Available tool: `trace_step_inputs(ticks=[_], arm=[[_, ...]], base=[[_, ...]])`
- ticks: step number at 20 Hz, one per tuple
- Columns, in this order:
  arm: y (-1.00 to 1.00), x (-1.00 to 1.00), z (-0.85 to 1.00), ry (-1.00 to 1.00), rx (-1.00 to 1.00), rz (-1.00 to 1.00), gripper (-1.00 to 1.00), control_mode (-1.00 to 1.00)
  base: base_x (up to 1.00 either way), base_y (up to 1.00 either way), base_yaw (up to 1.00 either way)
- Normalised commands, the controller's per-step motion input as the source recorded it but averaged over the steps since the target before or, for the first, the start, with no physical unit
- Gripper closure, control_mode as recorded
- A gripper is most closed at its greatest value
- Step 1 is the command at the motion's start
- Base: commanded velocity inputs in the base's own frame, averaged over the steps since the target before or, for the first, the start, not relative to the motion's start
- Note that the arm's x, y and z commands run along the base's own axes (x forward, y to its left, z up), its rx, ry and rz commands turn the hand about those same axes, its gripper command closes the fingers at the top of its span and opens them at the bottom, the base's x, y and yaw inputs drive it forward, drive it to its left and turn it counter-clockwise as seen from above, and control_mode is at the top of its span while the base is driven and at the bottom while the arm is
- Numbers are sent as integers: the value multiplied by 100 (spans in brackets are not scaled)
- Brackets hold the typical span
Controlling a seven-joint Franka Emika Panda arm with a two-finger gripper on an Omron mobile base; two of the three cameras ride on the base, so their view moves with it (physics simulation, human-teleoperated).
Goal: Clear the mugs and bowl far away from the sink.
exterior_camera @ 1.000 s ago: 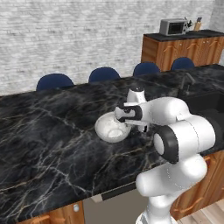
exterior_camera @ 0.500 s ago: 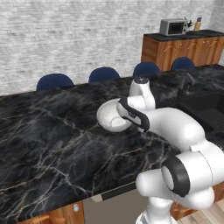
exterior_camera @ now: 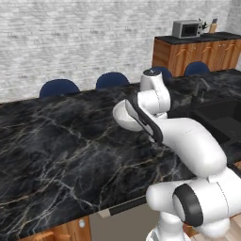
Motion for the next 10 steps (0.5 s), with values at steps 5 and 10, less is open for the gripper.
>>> trace_step_inputs(ticks=[5,10], arm=[[0,-86,53,-22,21,-57,100,-100],[0,-61,44,-32,4,-41,100,-100]], base=[[0,0,0],[0,0,0]])
